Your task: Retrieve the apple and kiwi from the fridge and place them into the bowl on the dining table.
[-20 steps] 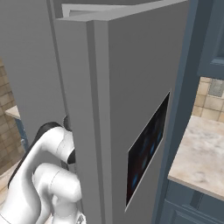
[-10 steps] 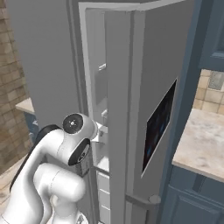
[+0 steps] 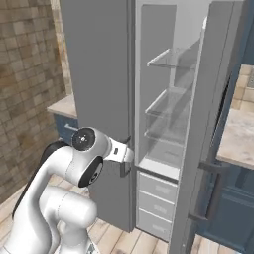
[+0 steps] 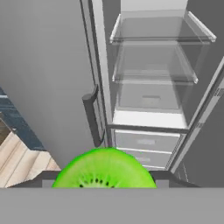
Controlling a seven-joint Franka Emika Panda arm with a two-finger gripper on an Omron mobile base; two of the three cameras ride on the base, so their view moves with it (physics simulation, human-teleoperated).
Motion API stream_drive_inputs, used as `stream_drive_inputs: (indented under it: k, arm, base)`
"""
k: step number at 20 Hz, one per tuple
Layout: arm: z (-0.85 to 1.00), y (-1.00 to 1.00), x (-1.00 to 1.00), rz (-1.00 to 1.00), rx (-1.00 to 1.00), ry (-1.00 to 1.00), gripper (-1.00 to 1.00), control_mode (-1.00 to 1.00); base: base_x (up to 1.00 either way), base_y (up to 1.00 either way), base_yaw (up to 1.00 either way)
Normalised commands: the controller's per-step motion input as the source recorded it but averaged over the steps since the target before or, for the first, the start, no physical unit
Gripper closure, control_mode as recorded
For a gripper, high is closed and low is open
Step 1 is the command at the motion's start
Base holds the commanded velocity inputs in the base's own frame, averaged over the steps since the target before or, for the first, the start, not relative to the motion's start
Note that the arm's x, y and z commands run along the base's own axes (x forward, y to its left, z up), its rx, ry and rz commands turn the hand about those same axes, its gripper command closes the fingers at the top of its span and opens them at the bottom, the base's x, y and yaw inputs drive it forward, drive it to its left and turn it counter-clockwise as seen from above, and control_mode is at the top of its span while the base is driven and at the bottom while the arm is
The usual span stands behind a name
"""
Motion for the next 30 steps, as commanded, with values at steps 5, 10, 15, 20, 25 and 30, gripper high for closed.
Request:
stream_drive_inputs:
  k: [5, 10, 15, 20, 25, 30]
  arm:
    - [0.0, 0.0, 0.0, 0.0, 0.0, 0.0, 1.0, 1.0]
    - [0.0, 0.0, 0.0, 0.0, 0.0, 0.0, 1.0, 1.0]
    - [0.0, 0.0, 0.0, 0.0, 0.0, 0.0, 1.0, 1.0]
    - [0.0, 0.0, 0.0, 0.0, 0.0, 0.0, 1.0, 1.0]
    - [0.0, 0.0, 0.0, 0.0, 0.0, 0.0, 1.0, 1.0]
    - [0.0, 0.0, 0.0, 0.0, 0.0, 0.0, 1.0, 1.0]
  base:
    - [-0.15, 0.83, -0.36]
    - [-0.52, 0.41, -0.5]
    - [-0.82, 0.07, -0.56]
    - [-0.88, 0.11, -0.58]
    - [-0.93, 0.18, -0.57]
    - [-1.0, 0.25, -0.53]
